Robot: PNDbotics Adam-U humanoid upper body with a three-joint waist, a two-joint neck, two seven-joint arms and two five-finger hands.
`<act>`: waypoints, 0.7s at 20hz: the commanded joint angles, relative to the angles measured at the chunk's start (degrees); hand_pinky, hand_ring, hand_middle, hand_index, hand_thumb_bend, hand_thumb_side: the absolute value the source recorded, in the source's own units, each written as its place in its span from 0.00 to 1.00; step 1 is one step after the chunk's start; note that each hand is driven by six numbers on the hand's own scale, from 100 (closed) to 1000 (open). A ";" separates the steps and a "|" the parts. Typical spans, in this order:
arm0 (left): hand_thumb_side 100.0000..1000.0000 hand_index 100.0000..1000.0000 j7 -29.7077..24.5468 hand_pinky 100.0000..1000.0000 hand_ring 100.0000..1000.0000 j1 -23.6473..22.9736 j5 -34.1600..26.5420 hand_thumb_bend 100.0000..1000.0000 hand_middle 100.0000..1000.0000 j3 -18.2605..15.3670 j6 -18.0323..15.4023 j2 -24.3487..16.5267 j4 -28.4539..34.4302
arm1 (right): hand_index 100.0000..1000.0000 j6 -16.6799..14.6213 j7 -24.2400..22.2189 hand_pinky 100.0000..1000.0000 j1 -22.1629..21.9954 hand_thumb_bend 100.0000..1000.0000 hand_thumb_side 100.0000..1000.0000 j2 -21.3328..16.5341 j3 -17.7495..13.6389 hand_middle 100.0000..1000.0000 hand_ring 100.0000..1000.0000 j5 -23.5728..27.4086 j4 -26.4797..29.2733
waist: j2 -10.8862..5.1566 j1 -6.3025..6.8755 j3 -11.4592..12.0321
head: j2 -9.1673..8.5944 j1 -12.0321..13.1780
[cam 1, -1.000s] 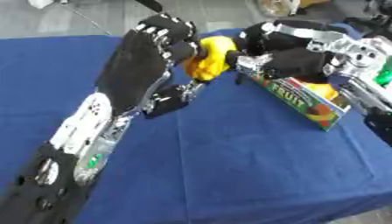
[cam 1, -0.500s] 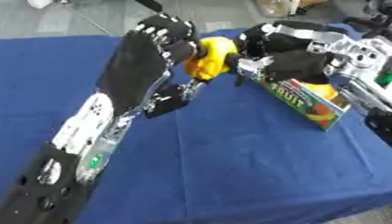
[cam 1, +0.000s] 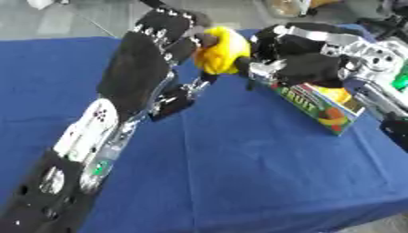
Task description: Pick up the objects with one hand, pass them to the other hand, and then place them into the box on the other side of the table.
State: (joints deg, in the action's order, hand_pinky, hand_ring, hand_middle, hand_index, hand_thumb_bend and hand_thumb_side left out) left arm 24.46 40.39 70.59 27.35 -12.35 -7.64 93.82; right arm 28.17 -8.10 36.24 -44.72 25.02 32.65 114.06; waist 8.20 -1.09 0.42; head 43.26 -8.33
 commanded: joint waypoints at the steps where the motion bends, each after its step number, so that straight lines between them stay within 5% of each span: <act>1: 0.00 0.76 0.19 0.72 0.69 0.68 1.52 1.00 0.69 -0.42 0.34 -0.07 0.65 | 0.50 -0.05 0.37 0.55 0.56 0.00 0.14 -1.86 -1.20 0.43 0.76 0.63 0.53 | -0.70 -0.40 -0.14 | -0.33 -0.26; 14: 0.13 0.79 0.29 0.75 0.72 0.52 3.53 1.00 0.72 -0.29 -0.44 -0.16 0.94 | 0.50 -0.12 2.81 0.53 0.11 0.00 0.11 -2.30 -1.89 0.43 0.76 2.24 0.53 | -0.55 -0.16 -0.32 | -0.66 -0.67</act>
State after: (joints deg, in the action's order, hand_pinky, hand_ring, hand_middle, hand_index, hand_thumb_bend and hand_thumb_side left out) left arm 24.58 40.29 73.74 27.37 -12.77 -7.65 93.83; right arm 28.07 -5.71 35.74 -45.27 24.31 34.56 114.06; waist 8.26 -1.09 0.12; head 43.18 -8.77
